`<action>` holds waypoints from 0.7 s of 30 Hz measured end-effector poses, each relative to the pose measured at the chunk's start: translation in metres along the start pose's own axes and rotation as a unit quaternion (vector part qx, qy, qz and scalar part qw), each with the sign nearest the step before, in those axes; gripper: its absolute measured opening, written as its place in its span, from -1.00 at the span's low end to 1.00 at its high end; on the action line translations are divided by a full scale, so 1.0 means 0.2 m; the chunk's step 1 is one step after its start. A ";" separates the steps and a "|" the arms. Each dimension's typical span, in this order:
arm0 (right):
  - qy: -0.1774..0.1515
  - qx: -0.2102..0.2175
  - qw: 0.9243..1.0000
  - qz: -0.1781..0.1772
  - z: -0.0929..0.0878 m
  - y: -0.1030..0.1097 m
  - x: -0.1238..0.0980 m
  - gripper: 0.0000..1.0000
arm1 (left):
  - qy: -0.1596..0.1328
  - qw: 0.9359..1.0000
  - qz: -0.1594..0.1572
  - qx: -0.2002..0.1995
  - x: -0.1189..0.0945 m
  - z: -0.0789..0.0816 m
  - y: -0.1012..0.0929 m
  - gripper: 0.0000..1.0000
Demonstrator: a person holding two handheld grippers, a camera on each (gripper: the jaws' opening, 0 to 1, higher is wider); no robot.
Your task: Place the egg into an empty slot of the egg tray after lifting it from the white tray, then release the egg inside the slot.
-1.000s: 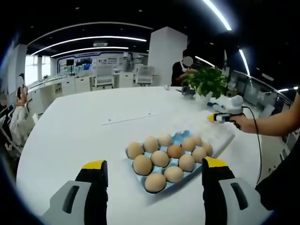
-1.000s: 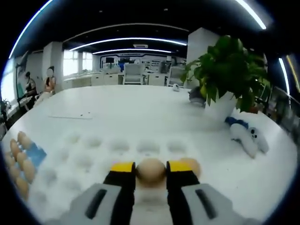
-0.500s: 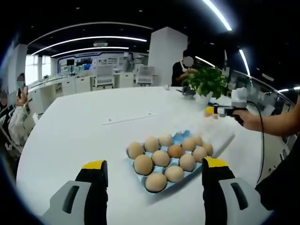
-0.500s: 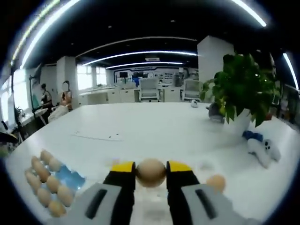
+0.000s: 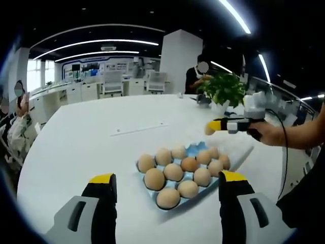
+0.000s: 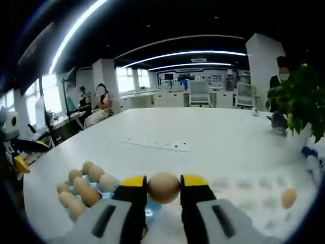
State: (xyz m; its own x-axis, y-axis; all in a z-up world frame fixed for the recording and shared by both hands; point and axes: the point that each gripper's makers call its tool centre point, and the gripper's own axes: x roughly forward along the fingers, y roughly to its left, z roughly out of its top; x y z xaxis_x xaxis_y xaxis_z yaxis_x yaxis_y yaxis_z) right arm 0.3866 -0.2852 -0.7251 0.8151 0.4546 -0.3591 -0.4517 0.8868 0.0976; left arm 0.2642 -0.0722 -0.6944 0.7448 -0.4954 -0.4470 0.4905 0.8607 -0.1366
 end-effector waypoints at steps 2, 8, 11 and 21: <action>0.003 -0.003 1.000 0.010 0.00 0.05 0.03 -0.50 | 0.001 1.000 0.001 0.001 0.00 0.00 0.00 0.64; 0.012 0.010 0.999 0.039 -0.02 0.16 0.09 -0.50 | 0.002 1.000 0.008 -0.003 -0.02 -0.02 0.02 0.64; 0.021 0.004 0.999 0.050 -0.04 0.21 0.12 -0.50 | 0.003 1.000 0.009 -0.003 -0.02 -0.02 0.02 0.64; 0.049 0.003 0.997 0.065 -0.10 0.27 0.19 -0.50 | 0.003 1.000 0.009 -0.005 -0.02 -0.03 0.02 0.64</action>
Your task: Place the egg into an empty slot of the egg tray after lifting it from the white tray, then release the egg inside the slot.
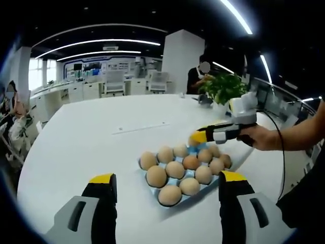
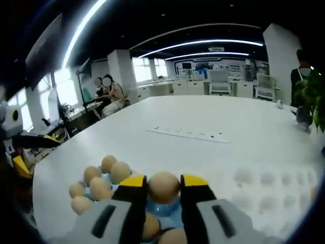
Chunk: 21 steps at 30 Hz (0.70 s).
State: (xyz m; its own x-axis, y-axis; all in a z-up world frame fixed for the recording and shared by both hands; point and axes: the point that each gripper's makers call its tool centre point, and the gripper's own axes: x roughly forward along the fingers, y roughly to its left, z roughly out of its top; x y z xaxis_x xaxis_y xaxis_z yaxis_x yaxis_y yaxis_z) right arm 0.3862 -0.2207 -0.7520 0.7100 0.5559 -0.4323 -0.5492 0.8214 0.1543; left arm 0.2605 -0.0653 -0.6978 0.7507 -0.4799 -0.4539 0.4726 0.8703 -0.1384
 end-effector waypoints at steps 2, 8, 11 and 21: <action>0.003 -0.001 1.000 0.001 -0.01 0.00 0.00 -0.50 | 0.001 1.000 0.001 0.001 0.00 0.00 0.01 0.64; 0.018 0.005 1.000 0.005 -0.04 0.01 0.01 -0.49 | 0.000 1.000 0.003 -0.002 -0.01 -0.01 0.01 0.64; 0.024 0.004 1.000 0.006 -0.05 0.01 0.02 -0.49 | -0.002 1.000 0.000 -0.001 0.00 0.00 0.00 0.63; 0.047 0.011 0.999 0.008 -0.11 0.01 0.03 -0.49 | -0.003 1.000 -0.001 0.001 0.00 0.00 0.00 0.63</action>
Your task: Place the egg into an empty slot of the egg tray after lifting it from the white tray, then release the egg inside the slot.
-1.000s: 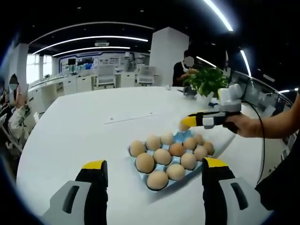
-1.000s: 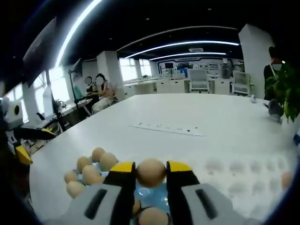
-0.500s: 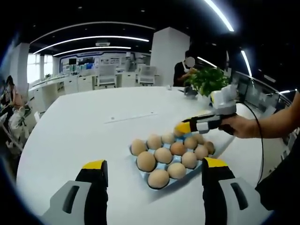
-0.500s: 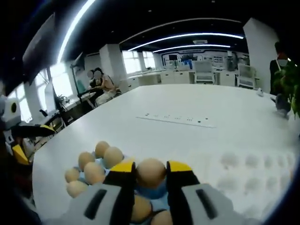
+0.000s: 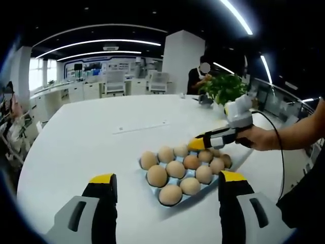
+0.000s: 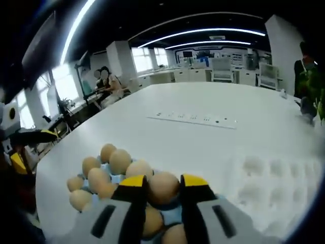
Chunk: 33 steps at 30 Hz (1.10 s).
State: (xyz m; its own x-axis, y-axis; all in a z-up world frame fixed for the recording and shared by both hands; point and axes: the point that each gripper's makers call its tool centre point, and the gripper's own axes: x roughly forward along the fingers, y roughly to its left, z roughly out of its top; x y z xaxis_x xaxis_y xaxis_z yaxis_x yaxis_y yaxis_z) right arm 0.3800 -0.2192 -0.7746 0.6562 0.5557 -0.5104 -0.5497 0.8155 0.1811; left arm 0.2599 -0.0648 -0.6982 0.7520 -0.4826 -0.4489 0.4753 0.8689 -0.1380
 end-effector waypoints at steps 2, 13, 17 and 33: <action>0.005 -0.009 1.000 0.001 -0.01 0.00 0.00 -0.48 | 0.000 1.000 -0.001 0.001 0.00 0.00 0.00 0.63; 0.012 -0.048 0.999 0.014 -0.02 0.01 0.01 -0.48 | -0.001 1.000 -0.002 0.001 0.01 0.01 -0.01 0.63; 0.011 -0.045 0.999 0.014 -0.02 0.01 -0.01 -0.48 | -0.002 1.000 -0.004 0.003 0.01 0.01 -0.01 0.63; -0.007 -0.007 1.000 0.006 -0.03 -0.06 -0.13 -0.48 | 0.001 1.000 -0.008 0.005 0.02 0.02 -0.03 0.63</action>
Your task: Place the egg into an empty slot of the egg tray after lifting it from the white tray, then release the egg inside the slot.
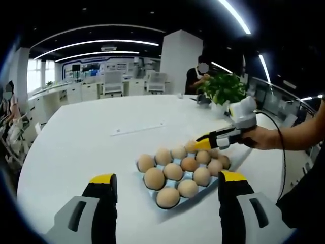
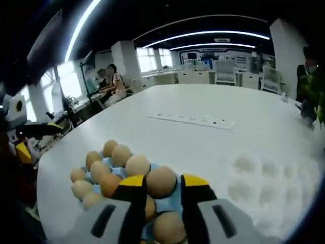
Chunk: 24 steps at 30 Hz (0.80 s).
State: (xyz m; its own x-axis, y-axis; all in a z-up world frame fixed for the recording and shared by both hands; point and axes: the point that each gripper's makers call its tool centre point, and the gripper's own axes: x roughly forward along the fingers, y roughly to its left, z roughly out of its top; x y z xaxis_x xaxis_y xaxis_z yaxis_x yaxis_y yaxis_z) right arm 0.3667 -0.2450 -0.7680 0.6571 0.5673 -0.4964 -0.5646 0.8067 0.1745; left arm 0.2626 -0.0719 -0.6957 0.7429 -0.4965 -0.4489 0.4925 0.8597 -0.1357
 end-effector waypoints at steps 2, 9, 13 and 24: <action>-0.007 0.004 1.000 -0.014 0.00 -0.04 -0.03 -0.49 | -0.001 1.000 -0.001 0.002 0.00 0.00 0.00 0.62; -0.026 0.073 0.992 -0.096 -0.07 -0.34 -0.23 -0.50 | 0.001 1.000 0.002 0.000 0.01 0.00 0.00 0.63; -0.046 0.090 0.985 -0.143 -0.06 -0.50 -0.34 -0.50 | 0.003 1.000 0.001 0.000 0.02 0.00 0.00 0.63; -0.081 0.064 0.931 -0.349 -0.07 -1.09 -0.75 -0.50 | 0.006 1.000 0.004 0.000 0.02 0.00 -0.01 0.64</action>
State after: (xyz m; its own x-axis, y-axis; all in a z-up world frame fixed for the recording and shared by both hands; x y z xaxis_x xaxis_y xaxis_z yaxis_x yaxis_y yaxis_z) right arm 0.3847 -0.5078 -0.7438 0.9142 -0.0944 -0.3941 0.0864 0.9955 -0.0383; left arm 0.2660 -0.0755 -0.6970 0.7416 -0.4875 -0.4608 0.4862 0.8639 -0.1314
